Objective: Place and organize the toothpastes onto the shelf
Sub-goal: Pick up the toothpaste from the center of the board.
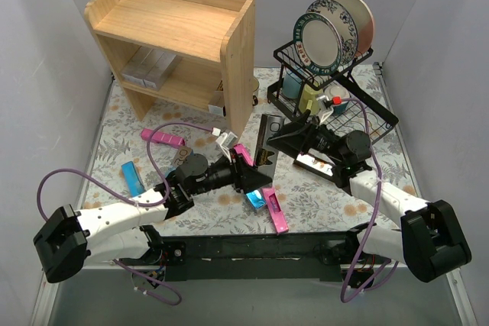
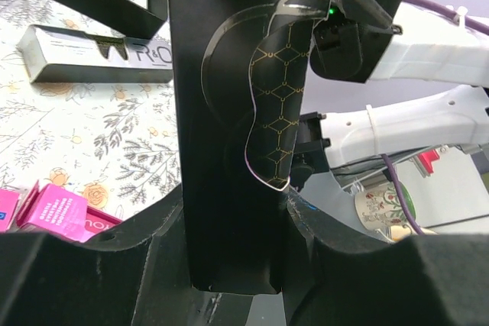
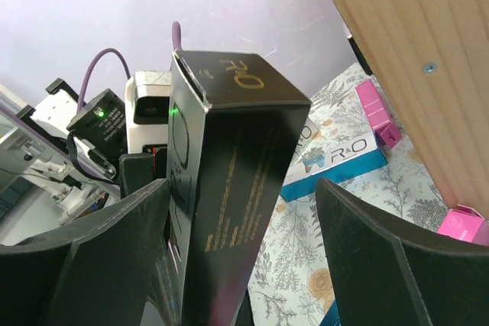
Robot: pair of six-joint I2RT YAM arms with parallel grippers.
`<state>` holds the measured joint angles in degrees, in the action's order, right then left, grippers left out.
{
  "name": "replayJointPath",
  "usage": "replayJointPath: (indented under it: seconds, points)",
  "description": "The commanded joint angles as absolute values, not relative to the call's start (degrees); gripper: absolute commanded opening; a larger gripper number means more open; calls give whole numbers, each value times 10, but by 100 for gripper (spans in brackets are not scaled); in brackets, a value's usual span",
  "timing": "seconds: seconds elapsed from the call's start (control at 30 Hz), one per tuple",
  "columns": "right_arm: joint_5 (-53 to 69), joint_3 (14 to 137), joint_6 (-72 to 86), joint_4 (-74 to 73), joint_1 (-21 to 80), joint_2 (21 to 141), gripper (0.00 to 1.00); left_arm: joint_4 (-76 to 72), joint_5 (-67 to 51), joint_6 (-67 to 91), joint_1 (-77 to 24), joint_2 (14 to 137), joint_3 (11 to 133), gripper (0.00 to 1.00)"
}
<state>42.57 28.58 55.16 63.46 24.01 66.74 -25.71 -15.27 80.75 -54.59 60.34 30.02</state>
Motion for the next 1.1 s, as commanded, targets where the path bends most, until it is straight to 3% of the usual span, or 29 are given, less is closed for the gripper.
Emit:
replayJointPath:
  seconds: [0.0,0.23,0.33,0.43,0.47,0.57,0.6,0.73,0.87,1.07]
  points:
    - [446,323,569,673,241,680,84,-291,-199,791,-549,610,339,32]
    - [496,327,626,755,242,705,78,-295,-220,780,-549,637,360,32]
    - [495,323,628,756,242,701,73,-294,-213,774,-549,637,362,37]
    - [484,322,627,741,241,694,63,-274,-196,766,-548,630,362,45]
    - [482,322,626,737,241,690,57,-268,-182,762,-549,623,360,53]
    - [467,321,613,701,242,679,49,-233,-145,735,-548,610,360,64]
    - [460,321,609,687,241,673,48,-216,-133,727,-549,599,359,73]
    - [412,320,589,595,240,649,45,-180,-82,685,-549,565,357,91]
    - [346,319,580,479,239,614,45,-164,-48,612,-551,521,344,98]
    - [239,320,594,318,239,570,45,-169,46,528,-579,466,297,98]
